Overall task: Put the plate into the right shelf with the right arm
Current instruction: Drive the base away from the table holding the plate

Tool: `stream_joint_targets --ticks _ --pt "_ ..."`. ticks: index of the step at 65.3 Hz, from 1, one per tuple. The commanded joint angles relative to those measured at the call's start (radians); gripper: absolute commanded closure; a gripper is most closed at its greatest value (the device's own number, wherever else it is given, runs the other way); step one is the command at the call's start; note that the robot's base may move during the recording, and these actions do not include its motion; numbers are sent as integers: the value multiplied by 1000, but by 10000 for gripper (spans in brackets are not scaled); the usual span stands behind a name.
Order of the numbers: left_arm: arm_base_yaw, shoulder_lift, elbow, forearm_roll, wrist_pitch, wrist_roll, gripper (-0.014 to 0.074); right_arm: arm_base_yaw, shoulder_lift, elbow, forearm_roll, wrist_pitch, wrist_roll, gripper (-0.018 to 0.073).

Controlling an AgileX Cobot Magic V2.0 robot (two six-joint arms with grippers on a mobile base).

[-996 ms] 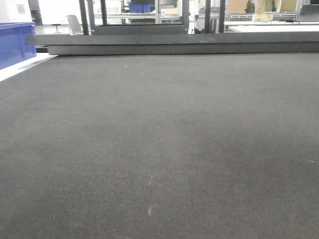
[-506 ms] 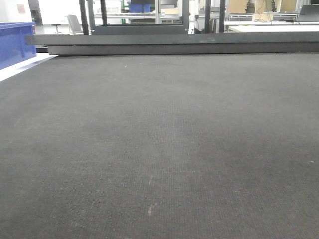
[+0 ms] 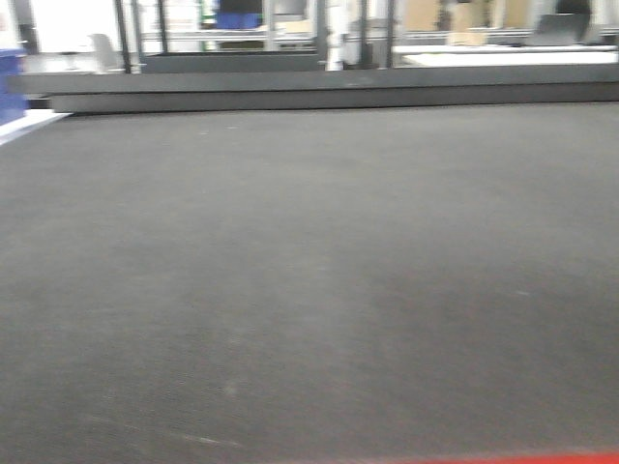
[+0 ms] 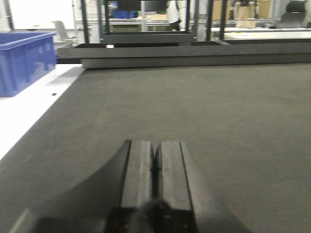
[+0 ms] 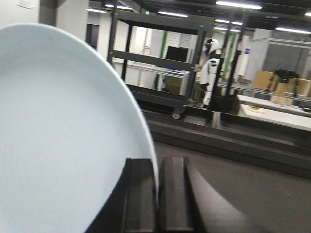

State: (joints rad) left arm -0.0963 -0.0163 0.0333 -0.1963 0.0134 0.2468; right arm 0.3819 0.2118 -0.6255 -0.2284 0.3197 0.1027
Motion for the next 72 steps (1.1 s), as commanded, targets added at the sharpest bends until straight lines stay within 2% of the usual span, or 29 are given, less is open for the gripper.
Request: stream_joint_targets --ticks 1,72 --pt "-4 -7 6 -2 -87 -2 643 -5 11 -27 -17 -95 -6 505" --pt "-4 -10 6 -2 -87 -2 643 -5 11 -27 -17 -95 -6 505"
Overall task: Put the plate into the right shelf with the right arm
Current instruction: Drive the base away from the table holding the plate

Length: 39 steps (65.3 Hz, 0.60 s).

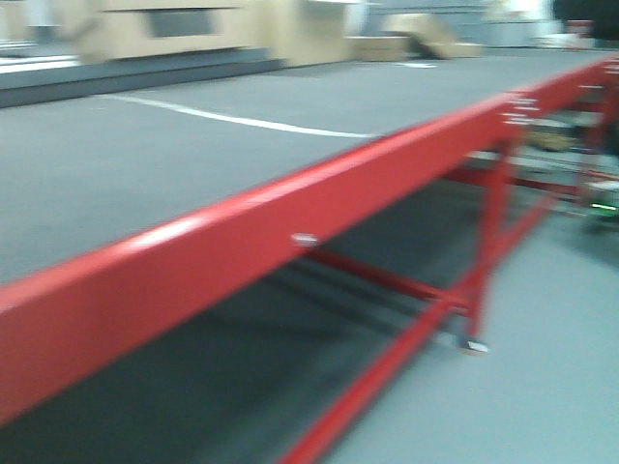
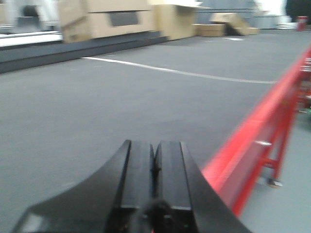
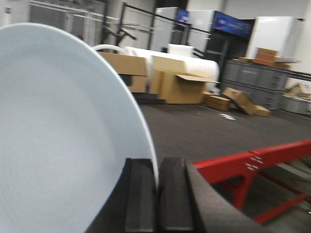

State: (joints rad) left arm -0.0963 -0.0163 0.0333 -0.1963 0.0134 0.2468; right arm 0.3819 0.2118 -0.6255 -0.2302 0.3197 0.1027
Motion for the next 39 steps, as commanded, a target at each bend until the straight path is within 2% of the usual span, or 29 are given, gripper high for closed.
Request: stream_joint_targets --ticks 1,39 --pt "-4 -10 6 -2 -87 -2 643 -5 11 -27 -15 -95 -6 505" --pt "-4 -10 6 -2 -87 -2 643 -5 11 -27 -15 -95 -6 505"
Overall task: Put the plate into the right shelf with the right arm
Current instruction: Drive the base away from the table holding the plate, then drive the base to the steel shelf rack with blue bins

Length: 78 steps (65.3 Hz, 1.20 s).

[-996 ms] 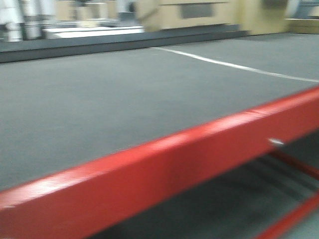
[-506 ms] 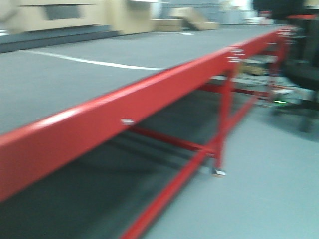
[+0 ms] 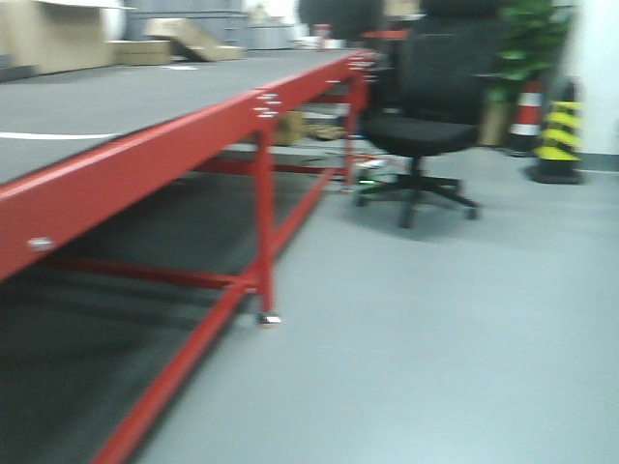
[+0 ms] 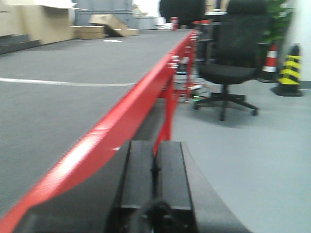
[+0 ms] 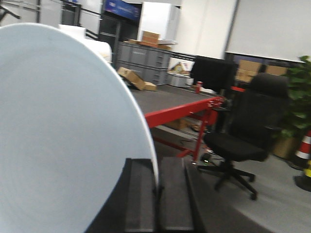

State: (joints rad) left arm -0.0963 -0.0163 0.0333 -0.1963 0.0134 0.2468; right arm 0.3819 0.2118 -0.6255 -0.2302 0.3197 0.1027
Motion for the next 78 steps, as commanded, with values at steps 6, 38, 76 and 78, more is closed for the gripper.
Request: stream_joint_targets --ticks 6,38,76,78 --pt "-4 -10 6 -2 -87 -2 643 -5 11 -27 -15 -95 -6 505" --pt "-4 -10 6 -2 -87 -2 643 -5 11 -27 -15 -95 -6 505" --pt "-4 -11 8 -2 -87 -2 643 -6 11 -27 -15 -95 -6 505" --pt "-4 -11 8 -2 -87 -2 643 -6 11 -27 -15 -95 -6 505"
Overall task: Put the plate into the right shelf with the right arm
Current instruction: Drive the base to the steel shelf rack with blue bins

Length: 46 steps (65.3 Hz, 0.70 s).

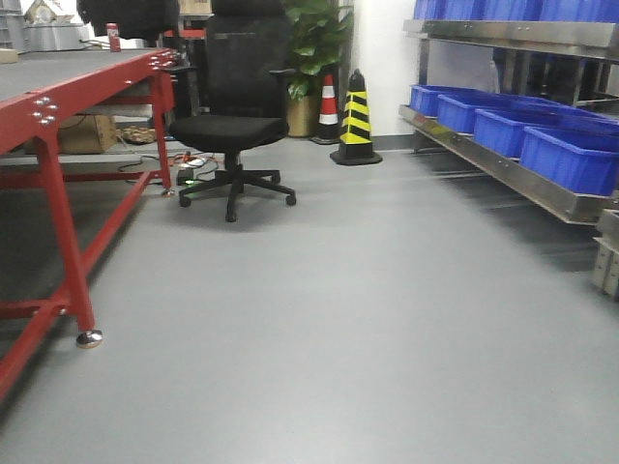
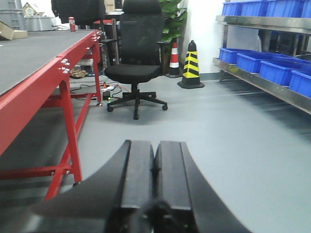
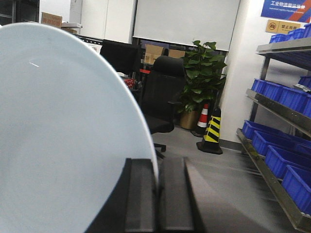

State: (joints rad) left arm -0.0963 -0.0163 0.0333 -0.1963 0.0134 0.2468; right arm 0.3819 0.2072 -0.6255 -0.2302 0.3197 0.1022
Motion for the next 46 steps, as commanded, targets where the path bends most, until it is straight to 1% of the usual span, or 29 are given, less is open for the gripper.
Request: stream_joint_targets --ticks 1,46 --pt "-4 -11 8 -2 -87 -2 643 -6 16 -27 -15 -95 -6 505" --pt "-4 -11 8 -2 -87 -2 643 -5 16 -27 -15 -96 -6 505"
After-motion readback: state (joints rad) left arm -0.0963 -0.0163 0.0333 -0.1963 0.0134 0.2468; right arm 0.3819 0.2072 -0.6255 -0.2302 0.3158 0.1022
